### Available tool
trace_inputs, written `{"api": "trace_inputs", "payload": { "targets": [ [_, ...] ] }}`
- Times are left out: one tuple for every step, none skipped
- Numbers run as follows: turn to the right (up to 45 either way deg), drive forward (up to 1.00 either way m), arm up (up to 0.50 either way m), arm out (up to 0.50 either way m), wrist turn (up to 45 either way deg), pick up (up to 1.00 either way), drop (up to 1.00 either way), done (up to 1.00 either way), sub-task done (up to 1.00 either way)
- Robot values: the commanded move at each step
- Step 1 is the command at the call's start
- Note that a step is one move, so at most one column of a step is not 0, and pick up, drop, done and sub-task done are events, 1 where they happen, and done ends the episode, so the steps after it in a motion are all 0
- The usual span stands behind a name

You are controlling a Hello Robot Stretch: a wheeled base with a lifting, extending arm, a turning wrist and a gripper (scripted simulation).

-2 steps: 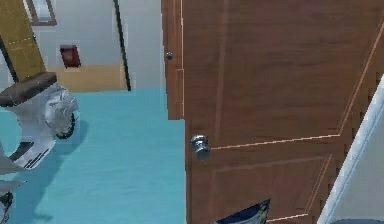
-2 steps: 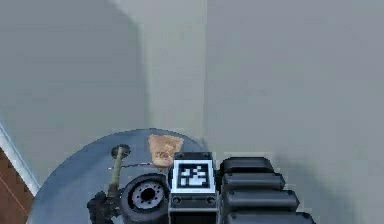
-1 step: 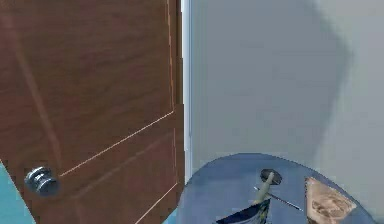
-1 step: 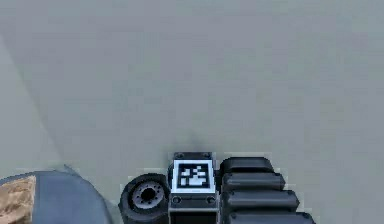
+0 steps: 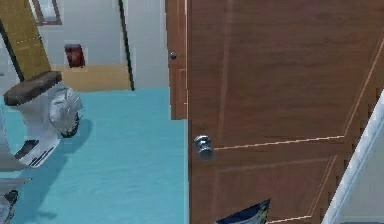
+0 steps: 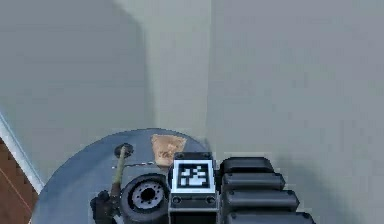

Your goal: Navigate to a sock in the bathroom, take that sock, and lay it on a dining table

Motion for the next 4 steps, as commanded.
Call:
{"api": "trace_inputs", "payload": {
  "targets": [
    [-45.0,0.0,0.0,0.0,0.0,0.0,0.0,0.0,0.0],
    [-3.0,0.0,0.0,0.0,0.0,0.0,0.0,0.0,0.0],
    [0.0,0.25,0.0,0.0,0.0,0.0,0.0,0.0,0.0],
    [45.0,0.0,0.0,0.0,0.0,0.0,0.0,0.0,0.0]
  ]
}}
